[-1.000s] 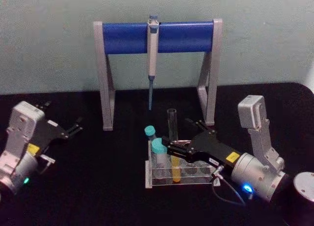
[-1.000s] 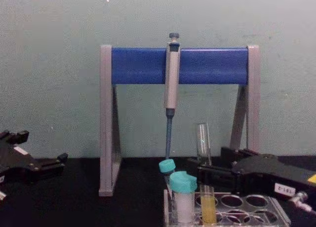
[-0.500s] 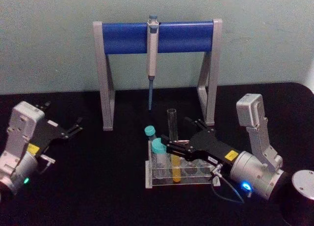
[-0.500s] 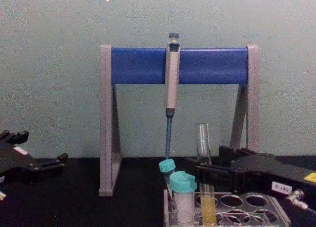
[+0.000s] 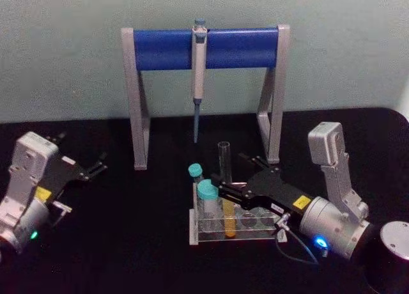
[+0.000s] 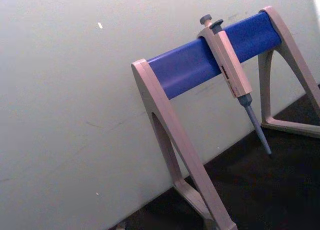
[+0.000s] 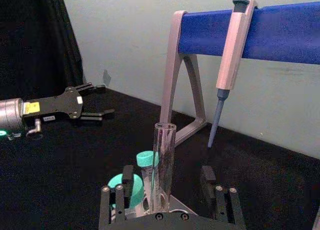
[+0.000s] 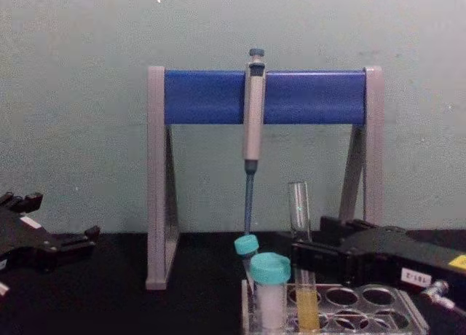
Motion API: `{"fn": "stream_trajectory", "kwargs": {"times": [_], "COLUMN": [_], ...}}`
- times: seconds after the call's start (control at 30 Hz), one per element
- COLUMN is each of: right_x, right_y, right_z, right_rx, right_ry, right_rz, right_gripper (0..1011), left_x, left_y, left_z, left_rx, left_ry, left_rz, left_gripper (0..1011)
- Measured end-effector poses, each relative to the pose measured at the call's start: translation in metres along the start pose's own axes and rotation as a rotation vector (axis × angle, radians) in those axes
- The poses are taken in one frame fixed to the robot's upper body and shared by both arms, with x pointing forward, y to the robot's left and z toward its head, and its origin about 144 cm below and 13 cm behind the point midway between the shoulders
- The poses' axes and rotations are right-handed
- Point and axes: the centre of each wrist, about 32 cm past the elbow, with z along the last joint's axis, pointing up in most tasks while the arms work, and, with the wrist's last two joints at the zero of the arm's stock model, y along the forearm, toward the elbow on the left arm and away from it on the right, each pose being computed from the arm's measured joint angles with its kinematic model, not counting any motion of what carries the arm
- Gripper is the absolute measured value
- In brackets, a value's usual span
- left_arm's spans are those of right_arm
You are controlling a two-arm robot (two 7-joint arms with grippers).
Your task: Pick up the test tube from the test tube rack, shake it, then place it back into the test tube rack.
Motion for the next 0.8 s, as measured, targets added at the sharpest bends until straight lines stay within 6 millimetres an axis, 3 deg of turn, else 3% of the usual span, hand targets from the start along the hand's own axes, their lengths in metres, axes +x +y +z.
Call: {"fn": "stream_trajectory", "kwargs": {"times": [0.2, 0.7, 0.8], "right_x": [0.0, -0.0001, 0.0], "right_y": [0.0, 0.0, 0.0001], "right_z": [0.0, 0.0, 0.0001], "right_rx": [0.0, 0.0, 0.0], "right_ry": [0.0, 0.002, 0.002], "right_rz": [0.0, -0.001, -0.001], "right_gripper": [732, 239, 229], "left_x": [0.0, 0.0, 0.0], "left_y": [0.0, 0.0, 0.0], "left_z": [0.0, 0.0, 0.0], "left_rx": [0.0, 0.0, 0.0], "left_ry": [0.0, 0.0, 0.0], "left_rz": [0.0, 0.0, 0.0], "left_gripper": [1001, 1001, 1001]}}
